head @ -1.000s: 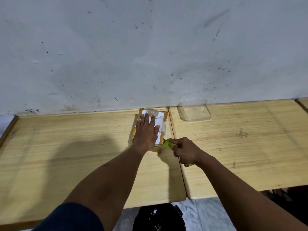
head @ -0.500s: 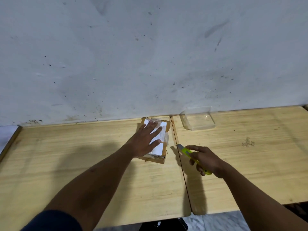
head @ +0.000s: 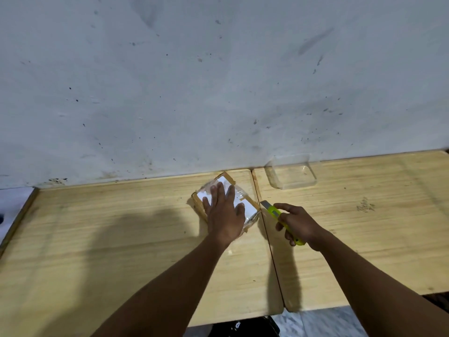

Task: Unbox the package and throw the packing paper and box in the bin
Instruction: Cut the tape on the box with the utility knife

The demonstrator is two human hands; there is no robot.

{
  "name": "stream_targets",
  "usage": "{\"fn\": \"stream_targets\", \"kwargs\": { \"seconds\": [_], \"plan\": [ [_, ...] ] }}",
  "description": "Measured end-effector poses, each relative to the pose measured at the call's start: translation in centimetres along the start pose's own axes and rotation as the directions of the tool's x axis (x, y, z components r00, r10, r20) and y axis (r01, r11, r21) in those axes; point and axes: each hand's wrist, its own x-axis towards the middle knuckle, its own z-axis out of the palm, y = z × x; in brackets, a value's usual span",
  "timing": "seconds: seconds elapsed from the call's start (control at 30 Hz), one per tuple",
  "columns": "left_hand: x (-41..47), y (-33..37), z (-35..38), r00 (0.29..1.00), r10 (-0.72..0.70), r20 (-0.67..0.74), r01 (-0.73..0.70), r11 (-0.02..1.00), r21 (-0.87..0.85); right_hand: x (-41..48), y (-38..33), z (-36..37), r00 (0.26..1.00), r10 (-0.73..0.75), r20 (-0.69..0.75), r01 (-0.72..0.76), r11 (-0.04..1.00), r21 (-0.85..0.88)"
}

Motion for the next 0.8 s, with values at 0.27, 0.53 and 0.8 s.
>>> {"fn": "stream_targets", "kwargs": {
  "seconds": [0.27, 0.53, 0.8],
  "plan": [
    [4.9, -6.4, -2.9, 0.818, 0.532, 0.219, -0.575, 0.766, 0.286, -0.1, 0.5, -0.2, 1.0, -0.008, -0.003, 0.008, 1.0, -0.026],
    [2.4, -3.9, 0.0, 0.982, 0.181, -0.059, -0.164, 0.962, 0.217, -0.3, -0.2, 0.2, 0.996, -0.059, -0.069, 0.059, 0.998, -0.005],
    [0.4, 0.5, 0.7, 0.994, -0.087, -0.07, 0.095, 0.986, 0.134, -0.3, -2.2, 1.5, 0.991, -0.109, -0.073, 0.108, 0.994, -0.02]
  ]
}}
